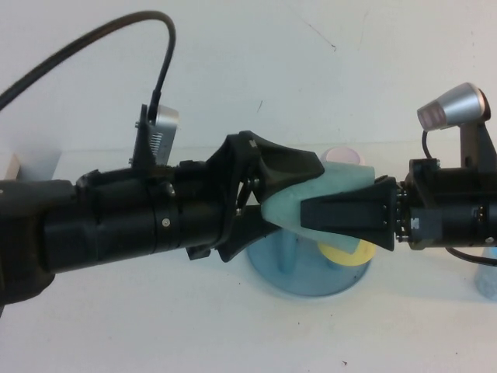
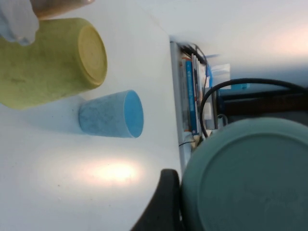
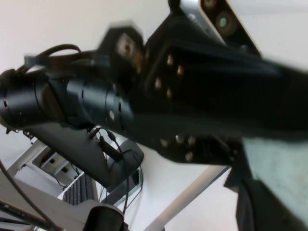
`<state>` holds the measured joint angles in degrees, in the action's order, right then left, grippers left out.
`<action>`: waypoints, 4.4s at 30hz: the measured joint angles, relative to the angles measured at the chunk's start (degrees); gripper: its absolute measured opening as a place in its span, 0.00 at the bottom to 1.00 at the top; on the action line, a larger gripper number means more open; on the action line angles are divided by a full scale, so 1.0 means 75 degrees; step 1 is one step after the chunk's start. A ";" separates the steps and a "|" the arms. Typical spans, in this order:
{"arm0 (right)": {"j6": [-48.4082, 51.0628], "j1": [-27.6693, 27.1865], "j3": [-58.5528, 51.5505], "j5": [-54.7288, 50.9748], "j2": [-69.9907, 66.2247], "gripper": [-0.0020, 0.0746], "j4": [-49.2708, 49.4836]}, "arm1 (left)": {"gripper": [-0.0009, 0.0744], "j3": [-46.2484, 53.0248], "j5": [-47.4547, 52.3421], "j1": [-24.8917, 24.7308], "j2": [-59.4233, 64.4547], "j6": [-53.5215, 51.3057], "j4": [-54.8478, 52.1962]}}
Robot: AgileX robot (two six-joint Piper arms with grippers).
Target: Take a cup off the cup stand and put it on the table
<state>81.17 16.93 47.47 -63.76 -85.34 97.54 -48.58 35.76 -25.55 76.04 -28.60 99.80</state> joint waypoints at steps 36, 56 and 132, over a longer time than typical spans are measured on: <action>-0.5832 -0.0441 0.2024 -0.0824 0.1328 0.09 -1.0864 | 0.02 -0.0006 0.2925 0.4105 -0.0043 -0.1583 -0.1577; -0.6629 0.1299 0.2068 -0.0168 -0.1630 0.09 -1.4083 | 0.01 -0.0006 0.2939 0.4105 -0.0043 -0.1890 -0.3011; 0.1877 0.1299 -0.2190 0.4334 0.7047 0.02 -0.2651 | 0.01 0.5435 -0.3411 0.4105 -0.7451 0.1080 -0.9400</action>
<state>95.25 26.67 31.04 -31.26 -32.49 77.66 -7.82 10.18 5.24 20.15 -20.50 29.31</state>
